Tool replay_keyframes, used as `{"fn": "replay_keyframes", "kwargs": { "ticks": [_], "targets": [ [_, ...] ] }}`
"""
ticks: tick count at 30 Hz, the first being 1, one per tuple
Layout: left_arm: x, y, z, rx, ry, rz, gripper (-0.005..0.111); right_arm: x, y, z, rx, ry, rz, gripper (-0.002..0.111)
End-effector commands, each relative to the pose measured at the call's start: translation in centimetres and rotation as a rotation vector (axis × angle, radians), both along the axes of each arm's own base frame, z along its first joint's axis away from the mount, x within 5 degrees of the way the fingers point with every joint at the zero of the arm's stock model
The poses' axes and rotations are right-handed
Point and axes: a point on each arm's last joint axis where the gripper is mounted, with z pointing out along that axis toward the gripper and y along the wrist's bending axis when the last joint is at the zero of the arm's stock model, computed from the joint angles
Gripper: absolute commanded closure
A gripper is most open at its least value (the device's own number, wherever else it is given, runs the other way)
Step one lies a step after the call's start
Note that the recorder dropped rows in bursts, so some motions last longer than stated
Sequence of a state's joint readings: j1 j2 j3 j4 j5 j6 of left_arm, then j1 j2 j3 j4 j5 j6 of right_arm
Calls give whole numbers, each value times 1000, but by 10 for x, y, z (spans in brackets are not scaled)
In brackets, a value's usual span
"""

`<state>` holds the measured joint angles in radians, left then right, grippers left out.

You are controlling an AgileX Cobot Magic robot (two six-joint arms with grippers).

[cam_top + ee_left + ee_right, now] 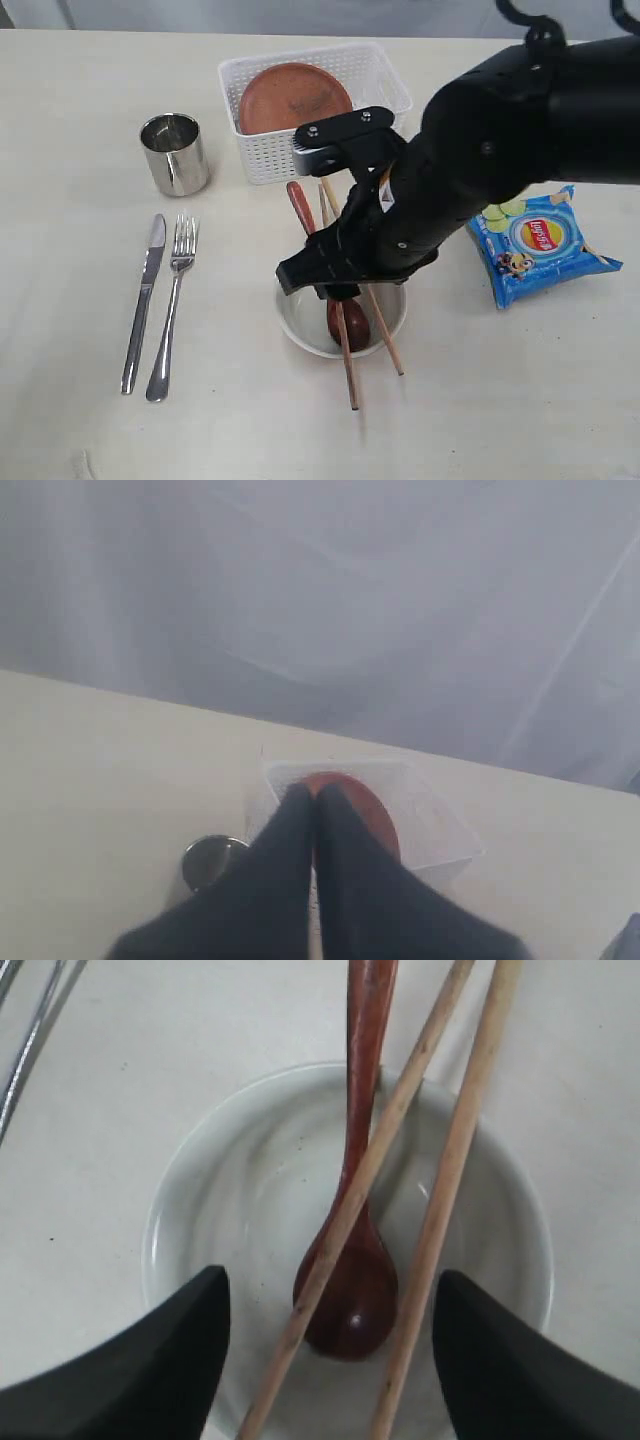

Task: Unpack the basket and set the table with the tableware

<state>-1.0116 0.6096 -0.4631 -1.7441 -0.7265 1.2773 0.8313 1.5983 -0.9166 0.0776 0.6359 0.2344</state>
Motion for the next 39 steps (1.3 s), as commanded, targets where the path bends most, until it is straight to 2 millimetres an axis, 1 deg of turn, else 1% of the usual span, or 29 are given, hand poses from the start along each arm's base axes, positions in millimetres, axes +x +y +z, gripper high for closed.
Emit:
{"fn": "replay_keyframes", "kwargs": {
  "ticks": [1, 8, 13, 25, 26, 29, 32, 39],
  "targets": [
    [-3, 5, -3, 1, -8, 7, 107, 6, 6, -13, -25, 25, -7, 51],
    [-3, 5, -3, 26, -15, 3, 107, 7, 7, -20, -39, 41, -17, 51],
    [-3, 5, -3, 28, -16, 2, 107, 8, 8, -31, -58, 72, -36, 51],
    [-2, 8, -3, 47, -18, 26, 107, 6, 9, -31, -56, 92, -47, 52],
    [-2, 8, -3, 48, -18, 30, 107, 6, 9, -31, -54, 94, -49, 53],
    [-2, 8, -3, 48, -18, 32, 107, 6, 9, -31, -55, 94, -48, 65],
    [-2, 8, -3, 48, -18, 32, 107, 6, 9, -31, -55, 94, -48, 73],
    [-2, 8, -3, 48, -18, 32, 107, 6, 9, -31, -53, 97, -59, 73]
  ]
}}
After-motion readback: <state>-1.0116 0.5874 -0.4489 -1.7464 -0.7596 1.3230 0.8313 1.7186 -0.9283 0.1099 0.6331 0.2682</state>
